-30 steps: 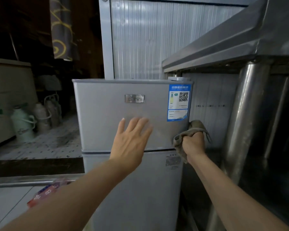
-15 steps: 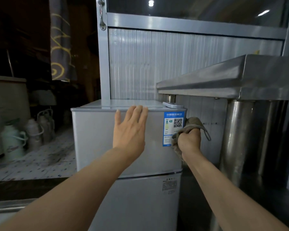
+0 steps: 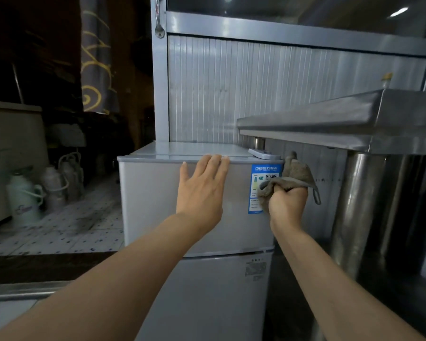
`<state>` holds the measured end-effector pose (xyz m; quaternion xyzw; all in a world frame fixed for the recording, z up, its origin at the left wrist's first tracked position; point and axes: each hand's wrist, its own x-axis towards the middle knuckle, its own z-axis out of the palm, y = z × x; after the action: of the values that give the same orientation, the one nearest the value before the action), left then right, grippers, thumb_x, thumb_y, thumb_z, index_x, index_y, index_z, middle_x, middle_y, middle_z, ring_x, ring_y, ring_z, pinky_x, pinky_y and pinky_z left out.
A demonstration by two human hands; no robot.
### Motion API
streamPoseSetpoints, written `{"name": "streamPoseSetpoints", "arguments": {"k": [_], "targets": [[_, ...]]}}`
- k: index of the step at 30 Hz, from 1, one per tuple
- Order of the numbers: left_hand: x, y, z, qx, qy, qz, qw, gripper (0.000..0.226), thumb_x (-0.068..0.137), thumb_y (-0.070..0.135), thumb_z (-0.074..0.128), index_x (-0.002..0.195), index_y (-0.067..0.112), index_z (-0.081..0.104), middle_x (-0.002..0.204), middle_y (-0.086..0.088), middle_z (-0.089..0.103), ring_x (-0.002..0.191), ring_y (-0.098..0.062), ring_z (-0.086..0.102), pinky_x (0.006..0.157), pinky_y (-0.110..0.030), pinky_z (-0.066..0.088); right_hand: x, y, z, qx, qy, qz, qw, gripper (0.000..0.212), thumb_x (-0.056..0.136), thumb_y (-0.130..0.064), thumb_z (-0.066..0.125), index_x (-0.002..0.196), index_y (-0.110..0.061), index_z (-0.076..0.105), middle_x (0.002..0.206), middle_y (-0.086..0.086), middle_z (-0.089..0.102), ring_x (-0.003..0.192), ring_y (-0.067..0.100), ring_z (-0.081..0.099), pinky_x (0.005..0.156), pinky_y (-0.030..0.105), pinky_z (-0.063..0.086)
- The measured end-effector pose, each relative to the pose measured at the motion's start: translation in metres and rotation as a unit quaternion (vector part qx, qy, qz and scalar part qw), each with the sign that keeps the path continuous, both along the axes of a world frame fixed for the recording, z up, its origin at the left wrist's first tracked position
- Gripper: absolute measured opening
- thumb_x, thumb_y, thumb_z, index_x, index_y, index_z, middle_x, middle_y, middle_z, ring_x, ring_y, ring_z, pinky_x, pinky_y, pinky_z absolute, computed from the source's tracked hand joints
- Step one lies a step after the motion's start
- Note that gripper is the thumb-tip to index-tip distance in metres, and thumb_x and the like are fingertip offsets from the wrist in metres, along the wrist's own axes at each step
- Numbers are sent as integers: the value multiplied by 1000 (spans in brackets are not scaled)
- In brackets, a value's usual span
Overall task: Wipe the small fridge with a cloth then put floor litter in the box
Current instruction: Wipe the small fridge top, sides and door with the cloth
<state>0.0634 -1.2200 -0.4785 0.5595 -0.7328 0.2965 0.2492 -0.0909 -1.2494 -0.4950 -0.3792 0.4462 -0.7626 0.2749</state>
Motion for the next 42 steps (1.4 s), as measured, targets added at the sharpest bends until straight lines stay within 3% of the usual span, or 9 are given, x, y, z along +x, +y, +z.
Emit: {"name": "streamPoseSetpoints", "arguments": {"k": [6, 11, 14, 20, 24, 31, 34, 37, 42], "targets": [[4, 4, 6, 34, 5, -18, 999, 90, 84, 28, 59, 149, 19, -3, 156, 0, 7, 144, -19, 2, 115, -52, 6, 23, 25, -4, -10, -69, 29, 997, 29, 92, 0, 52, 117, -16, 58, 114, 2, 62, 101, 15, 62, 83, 36, 56], [12, 15, 21, 89, 74, -75, 991, 86, 85, 25, 57, 149, 21, 0, 157, 4, 9, 144, -13, 6, 116, -46, 4, 43, 53, 20, -7, -25, 19, 999, 41, 89, 5, 52, 96, -36, 59, 100, -15, 63, 90, -4, 63, 86, 29, 54], [25, 26, 36, 113, 93, -77, 986, 85, 84, 29, 58, 149, 22, 4, 157, 7, 9, 144, -11, 6, 116, -44, 6, 48, 61, 43, 31, 15, 26, 999, 31, 87, 7, 51, 106, -15, 63, 110, 5, 65, 102, 17, 63, 94, 40, 52], [59, 35, 87, 190, 133, -20, 973, 85, 84, 31, 60, 148, 26, 4, 156, 9, 8, 142, -12, 5, 116, -46, 10, 67, 60, 108, 89, 115, 45, 988, 35, 87, 5, 53, 121, -6, 58, 119, 4, 61, 105, 13, 60, 94, 22, 50], [83, 37, 130, 233, 145, 18, 962, 88, 82, 33, 62, 148, 29, 3, 154, 10, 13, 142, -13, 11, 114, -46, 13, 80, 46, 151, 153, 202, 85, 964, 29, 89, 0, 55, 117, 2, 58, 119, 13, 61, 111, 23, 57, 103, 35, 44], [118, 36, 192, 304, 190, 49, 932, 85, 84, 28, 60, 148, 34, 4, 154, 11, 16, 140, -12, 14, 115, -44, 15, 113, 12, 206, 272, 222, 164, 922, 7, 91, -7, 51, 91, -2, 56, 81, 7, 51, 65, 11, 46, 59, 14, 42], [127, 40, 203, 325, 200, 49, 923, 83, 84, 22, 59, 148, 33, 7, 153, 10, 18, 140, -11, 16, 116, -46, 15, 135, -10, 218, 242, 393, 170, 871, 19, 99, -18, 40, 87, -12, 54, 75, 3, 44, 50, 7, 43, 46, 19, 42], [136, 39, 208, 345, 183, 62, 918, 81, 86, 25, 59, 148, 31, 8, 154, 9, 18, 141, -12, 16, 116, -47, 18, 150, -27, 214, 239, 560, 169, 775, 28, 90, -7, 49, 117, -9, 56, 109, 10, 52, 94, 22, 55, 80, 36, 50], [150, 40, 212, 368, 167, 73, 912, 78, 85, 28, 61, 147, 29, 13, 153, 7, 23, 140, -15, 20, 114, -47, 22, 165, -33, 202, 299, 684, 243, 619, 83, 84, -15, 62, 149, -17, 10, 154, 14, 2, 141, 33, 8, 114, 39, 20]]}}
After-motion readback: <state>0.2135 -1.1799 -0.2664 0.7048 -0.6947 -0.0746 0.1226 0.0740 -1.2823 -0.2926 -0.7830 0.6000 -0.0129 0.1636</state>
